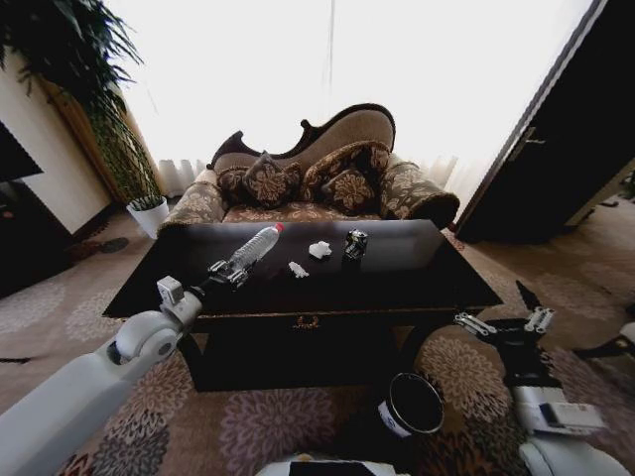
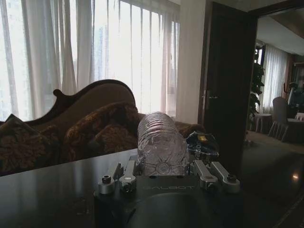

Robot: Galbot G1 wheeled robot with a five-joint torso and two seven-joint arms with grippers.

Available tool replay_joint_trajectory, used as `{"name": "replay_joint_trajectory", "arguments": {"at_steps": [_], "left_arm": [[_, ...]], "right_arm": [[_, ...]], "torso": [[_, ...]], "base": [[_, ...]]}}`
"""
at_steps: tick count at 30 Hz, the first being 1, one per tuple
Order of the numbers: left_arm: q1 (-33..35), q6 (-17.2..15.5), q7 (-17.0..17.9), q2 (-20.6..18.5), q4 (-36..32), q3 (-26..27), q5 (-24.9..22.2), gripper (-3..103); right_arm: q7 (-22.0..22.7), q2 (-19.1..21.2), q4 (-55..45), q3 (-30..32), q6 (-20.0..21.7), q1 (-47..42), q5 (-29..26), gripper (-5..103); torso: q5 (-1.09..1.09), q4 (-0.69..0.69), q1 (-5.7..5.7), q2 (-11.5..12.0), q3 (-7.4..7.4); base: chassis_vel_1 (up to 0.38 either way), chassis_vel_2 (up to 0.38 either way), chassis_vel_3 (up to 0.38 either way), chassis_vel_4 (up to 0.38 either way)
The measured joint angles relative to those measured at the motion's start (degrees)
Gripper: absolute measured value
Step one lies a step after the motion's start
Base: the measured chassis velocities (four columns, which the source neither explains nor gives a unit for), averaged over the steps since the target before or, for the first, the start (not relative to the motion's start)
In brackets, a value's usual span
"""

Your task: Move to the front of the table and place the trash on the table into the trash bin.

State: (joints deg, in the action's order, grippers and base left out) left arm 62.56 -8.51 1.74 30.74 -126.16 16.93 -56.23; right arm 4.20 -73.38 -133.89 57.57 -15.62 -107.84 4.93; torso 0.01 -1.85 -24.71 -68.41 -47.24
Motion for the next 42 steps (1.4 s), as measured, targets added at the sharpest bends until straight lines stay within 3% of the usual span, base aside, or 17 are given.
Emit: {"name": "replay_joint_trajectory", "arguments": {"at_steps": [2, 3, 5, 6, 8, 9, 18, 23, 26, 34, 38, 42], "left_arm": [[-0.6, -1.7, 2.0, -0.4, -5.1, -1.4, -3.5, 41], [-0.6, -1.7, 2.0, -0.4, -5.1, -1.4, -3.5, 41], [-1.1, -3.3, 4.1, -1.1, -9.3, -4.4, -6.8, 41], [-1.1, -3.3, 4.1, -1.1, -9.3, -4.4, -6.8, 41], [-1.9, -5.1, 8.3, -2.0, -16.1, -10.4, -11.1, 41], [-1.9, -5.3, 8.7, -2.3, -17.1, -11.1, -12.2, 41], [-2.7, -5.6, 7.0, -4.0, -17.6, -13.5, -12.4, 41], [-3.4, -5.5, 6.0, -4.5, -17.5, -13.7, -12.3, 41], [-4.6, -5.2, 4.8, -4.9, -17.4, -15.1, -11.8, 41], [-6.4, -5.0, 3.2, -5.3, -17.2, -16.6, -12.5, 41], [-10.5, -5.0, 3.0, -4.9, -17.2, -18.4, -14.9, 41], [-20.4, -5.5, 4.2, -1.9, -17.2, -23.6, -20.0, 41]], "right_arm": [[0.7, -0.2, 0.5, 0.6, -2.4, 0.1, 6.5, 100], [0.7, -0.2, 0.5, 0.6, -2.4, 0.1, 6.5, 100], [1.8, -0.2, 1.0, 2.4, -5.6, 0.3, 13.6, 100], [1.8, -0.2, 1.0, 2.4, -5.6, 0.3, 13.6, 100], [5.1, -0.7, 2.0, 4.2, -11.1, 1.6, 25.6, 100], [5.5, -0.9, 2.3, 4.2, -11.9, 2.1, 27.5, 100], [7.3, -0.7, 3.3, 5.4, -19.6, 2.8, 42.3, 100], [8.0, -1.2, 3.2, 5.0, -21.1, 2.7, 46.0, 100], [8.6, -2.6, 2.6, 3.2, -23.0, 2.7, 52.2, 100], [8.6, -2.2, 3.6, 0.0, -23.3, 3.3, 56.3, 100], [8.5, -0.7, 4.2, -0.4, -22.6, 3.8, 56.2, 100], [8.2, 0.6, 4.7, -0.6, -22.0, 4.3, 55.5, 100]], "torso": [[-0.01, 0.00, 0.00, 0.0, 0.00], [-0.01, 0.00, 0.00, 0.0, 0.00], [0.00, 0.00, 0.00, 0.0, 0.00], [0.00, 0.00, 0.00, 0.0, 0.00], [-0.01, 0.00, 0.00, 0.0, 0.00], [-0.01, 0.00, 0.00, 0.0, 0.00], [-0.02, 0.00, 0.00, 0.0, 0.00], [-0.01, 0.00, 0.00, 0.0, 0.00], [-0.02, 0.00, 0.00, 0.0, 0.00], [-0.01, 0.01, 0.00, 0.0, -0.01], [-0.01, 0.01, 0.00, 0.0, -0.01], [-0.01, 0.00, 0.00, 0.0, -0.01]], "base": [[0.000, 0.000, 0.000, 0.000], [0.000, 0.000, 0.000, 0.000], [0.000, 0.000, 0.000, 0.000], [0.000, 0.000, 0.000, 0.000], [0.000, 0.000, 0.000, 0.000], [0.000, 0.000, 0.000, 0.000], [0.000, 0.000, 0.000, 0.000], [0.000, 0.000, 0.000, 0.000], [0.000, 0.000, 0.000, 0.000], [0.000, 0.000, 0.000, 0.000], [0.000, 0.000, 0.000, 0.000], [0.000, 0.000, 0.000, 0.000]]}}
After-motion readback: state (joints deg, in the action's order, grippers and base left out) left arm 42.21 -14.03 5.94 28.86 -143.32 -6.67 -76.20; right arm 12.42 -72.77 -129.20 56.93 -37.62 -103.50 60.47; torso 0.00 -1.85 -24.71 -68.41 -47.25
